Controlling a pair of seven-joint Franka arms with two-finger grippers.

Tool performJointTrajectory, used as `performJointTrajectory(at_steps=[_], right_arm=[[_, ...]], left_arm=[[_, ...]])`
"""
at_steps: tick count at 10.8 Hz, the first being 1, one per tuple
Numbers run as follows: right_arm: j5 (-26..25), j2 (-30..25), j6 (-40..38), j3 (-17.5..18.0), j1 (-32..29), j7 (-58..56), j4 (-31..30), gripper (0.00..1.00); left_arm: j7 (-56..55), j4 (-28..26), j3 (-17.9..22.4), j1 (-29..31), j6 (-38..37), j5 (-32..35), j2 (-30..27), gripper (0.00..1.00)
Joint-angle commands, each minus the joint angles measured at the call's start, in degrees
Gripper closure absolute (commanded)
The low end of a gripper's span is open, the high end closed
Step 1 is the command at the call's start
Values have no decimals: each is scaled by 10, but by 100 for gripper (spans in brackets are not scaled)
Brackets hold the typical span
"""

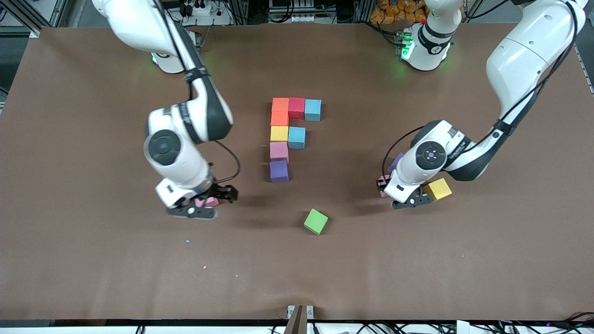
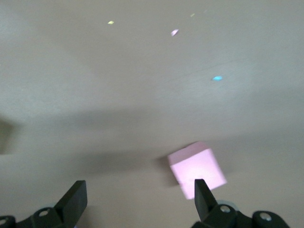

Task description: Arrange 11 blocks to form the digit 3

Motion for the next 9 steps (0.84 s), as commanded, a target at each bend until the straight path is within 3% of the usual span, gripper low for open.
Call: performJointTrajectory(at_steps=[1,3,9], right_arm=[[-8,-16,-35,-5,-29,-74,10,0],[-8,-23,-68,-30,-32,-132,11,0],[-4,-45,-89,-28,15,-168,10,0]], left_arm=[[-97,30,5,-51,-6,-49,-2,100],[-181,42,5,-73,-22,-69,-2,100],[-479,38,4,-92,-61,-66,-13,100]])
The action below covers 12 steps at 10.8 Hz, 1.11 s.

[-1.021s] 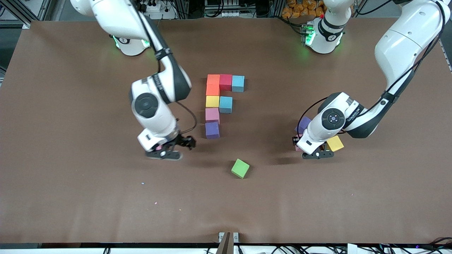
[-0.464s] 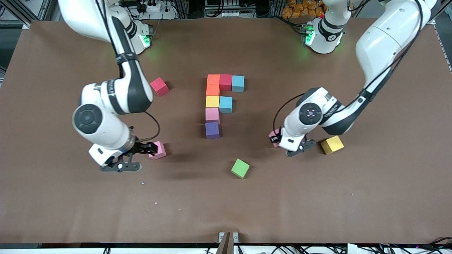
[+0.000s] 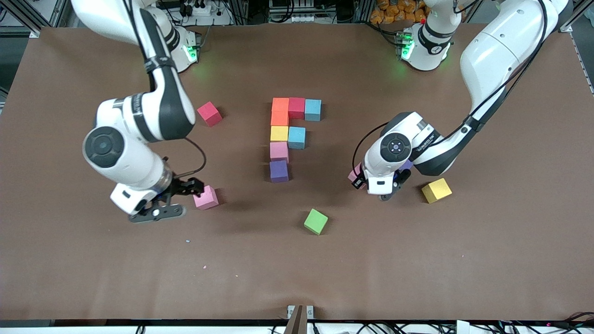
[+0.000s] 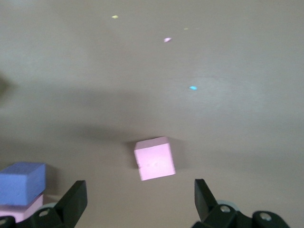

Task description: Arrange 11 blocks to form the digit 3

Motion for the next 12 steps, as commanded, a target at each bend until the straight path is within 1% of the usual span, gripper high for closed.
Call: performJointTrajectory(at_steps=[1,2,3,4,5,6,8,9,10,12], right_arm=[[-4,-12,-18,2,25,-16,-6,0],[-8,-30,-66,1,40,-19,-10,0],[-9,-51,-87,-2,42,-19,-7,0],[-11,-79,-93,-2,43,-18,-13,0],[-47,-96,-115,-3,56,-13,-19,0],[-79,-106,-137,-1,57,-6,-19,0],[-80,-99,-142,0,56,-17,-25,0],[-92,-106,-177,-5,58,-18,-20,0],[-106,-116,-200,-18,50,-18,-5,0],[-108,-123,-195,-44,28,-20,0,0]], left_arm=[[-132,-1,4,-8,-14,-9,-13,100],[-202,-2,3,-9,-14,-9,-14,100],[-268,-7,1,-15,-13,-4,-15,100],[-323,-13,1,-22,-14,-3,-22,100],[-351,-19,1,-26,-14,-3,-24,100],[-377,-18,1,-40,-13,-3,-24,100],[-441,-17,1,-72,-13,-2,-24,100],[-462,-17,1,-83,-13,-3,-24,100],[-485,-18,1,-94,-13,-2,-24,100],[-510,-29,1,-116,-13,12,-25,100]])
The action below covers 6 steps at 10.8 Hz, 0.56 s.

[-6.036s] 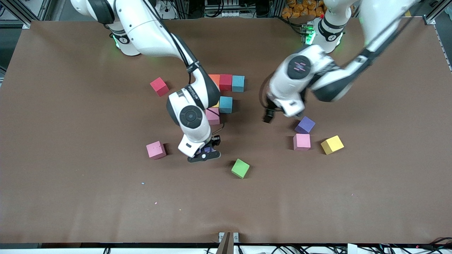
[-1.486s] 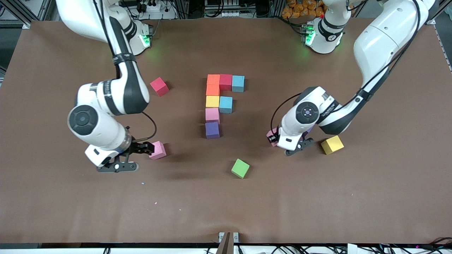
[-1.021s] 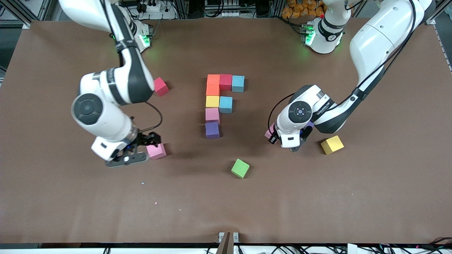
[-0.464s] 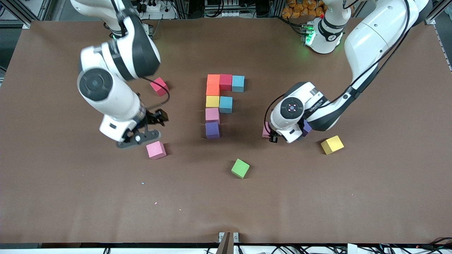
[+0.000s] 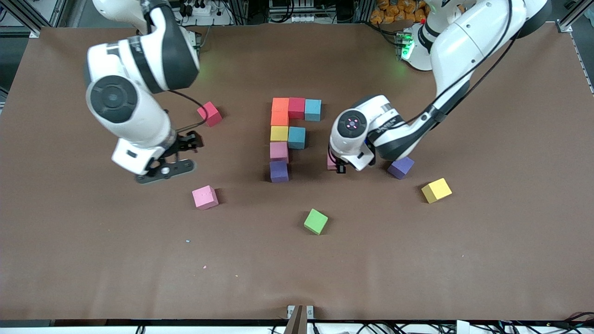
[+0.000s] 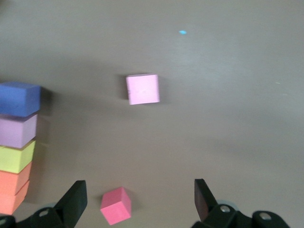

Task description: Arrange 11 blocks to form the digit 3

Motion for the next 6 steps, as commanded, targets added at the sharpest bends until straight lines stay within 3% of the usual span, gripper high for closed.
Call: performJointTrajectory(at_steps=[1,4,6], right_arm=[[-6,-29,-9,-23,-34,-24,-1,0],[-8,-71,-34,-42,-62,-50,-5,0],[-8,-105,-60,-82,-62,-84,-5,0]], left_arm=[[-47,-25,5,-20,-3,34,-21,100],[-81,-45,3,-23,16,47,-22,100],[-108,-66,-4,-24,38,69,-29,100]])
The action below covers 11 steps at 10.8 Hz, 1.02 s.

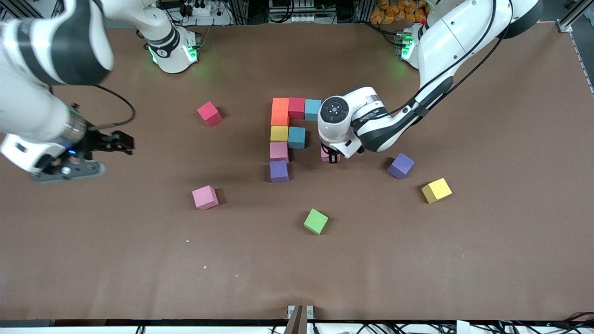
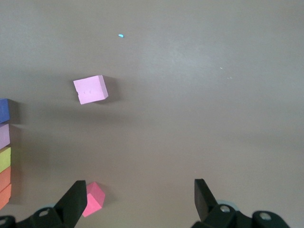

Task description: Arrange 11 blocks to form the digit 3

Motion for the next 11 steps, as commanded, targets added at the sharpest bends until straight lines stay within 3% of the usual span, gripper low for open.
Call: performJointTrajectory(at_steps=[1,4,8,9,10,11], right_arm=[[-6,-54,-31,-42,3,-42,-10,0],[-6,-63,-49,-65,4,-43,-10,0],[3,-62,-42,-59,-6,-43,-11,0],[3,-66,-46,-45,-14,-43,-13,0],[2,-78,-54,9,-59,-43,-18,0],[1,-95,-60,88,-125,-42,-25,0]], left_arm=[[-65,-43,-3,-3,34,48,-28,100],[-98,-54,-3,-15,40,74,-27,100],[-124,-54,-4,-29,63,74,-26,100],[-124,-53,-4,-34,70,74,-25,100],[-124,-53,-4,-34,79,74,-24,100],[-128,-53,-4,-34,83,74,-25,100]])
